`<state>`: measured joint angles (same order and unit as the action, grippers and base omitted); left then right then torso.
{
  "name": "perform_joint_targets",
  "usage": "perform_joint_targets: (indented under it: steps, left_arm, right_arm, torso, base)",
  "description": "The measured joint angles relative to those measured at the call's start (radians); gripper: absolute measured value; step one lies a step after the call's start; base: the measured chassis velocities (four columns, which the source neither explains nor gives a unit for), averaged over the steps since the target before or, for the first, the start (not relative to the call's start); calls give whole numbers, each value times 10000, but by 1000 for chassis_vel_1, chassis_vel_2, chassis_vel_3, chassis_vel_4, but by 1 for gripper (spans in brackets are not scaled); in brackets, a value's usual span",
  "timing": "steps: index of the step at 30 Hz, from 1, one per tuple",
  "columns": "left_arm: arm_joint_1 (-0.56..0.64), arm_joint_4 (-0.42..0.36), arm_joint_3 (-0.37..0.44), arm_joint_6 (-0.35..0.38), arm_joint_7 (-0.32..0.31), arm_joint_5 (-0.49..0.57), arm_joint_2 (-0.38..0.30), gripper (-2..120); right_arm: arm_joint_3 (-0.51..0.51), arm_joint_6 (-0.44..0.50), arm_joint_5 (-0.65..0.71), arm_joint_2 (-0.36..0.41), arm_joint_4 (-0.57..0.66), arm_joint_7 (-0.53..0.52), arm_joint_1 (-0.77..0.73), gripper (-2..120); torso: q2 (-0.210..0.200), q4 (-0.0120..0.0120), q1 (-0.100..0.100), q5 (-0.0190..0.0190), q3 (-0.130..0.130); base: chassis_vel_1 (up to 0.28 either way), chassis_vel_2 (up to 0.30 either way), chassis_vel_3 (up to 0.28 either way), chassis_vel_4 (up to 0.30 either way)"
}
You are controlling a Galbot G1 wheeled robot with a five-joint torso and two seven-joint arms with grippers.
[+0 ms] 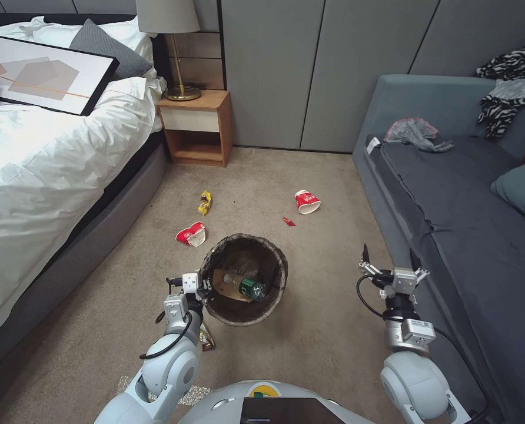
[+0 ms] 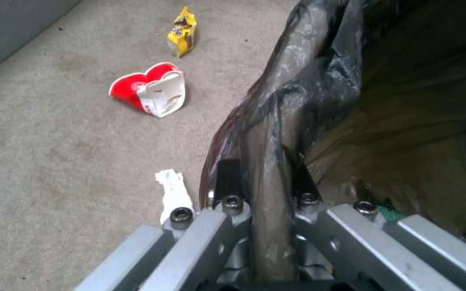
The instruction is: Pick up the trash bin, then pick up the garbage from the floor and place it into the trash bin.
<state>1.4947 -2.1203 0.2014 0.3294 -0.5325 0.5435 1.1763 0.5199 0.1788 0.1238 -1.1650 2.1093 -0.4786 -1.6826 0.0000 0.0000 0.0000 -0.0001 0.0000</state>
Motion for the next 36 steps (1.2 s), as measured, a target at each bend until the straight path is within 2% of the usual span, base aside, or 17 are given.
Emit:
perform_joint_targets:
  steps: [9, 36]
  left_arm:
    - [10, -18, -1, -6, 8, -2, 3, 0]
    - [19, -26, 7, -18, 17, -15, 66, 0]
  right_arm:
    - [-68, -5, -12, -6, 8, 3, 70, 100]
    - [-208, -116, -26, -12, 69, -37, 209, 100]
  torso:
    - [0, -1, -1, 2, 0]
    - [0, -1, 0, 0, 1]
  base:
    - [-62, 55, 64, -69]
    - [-141, 124, 127, -128]
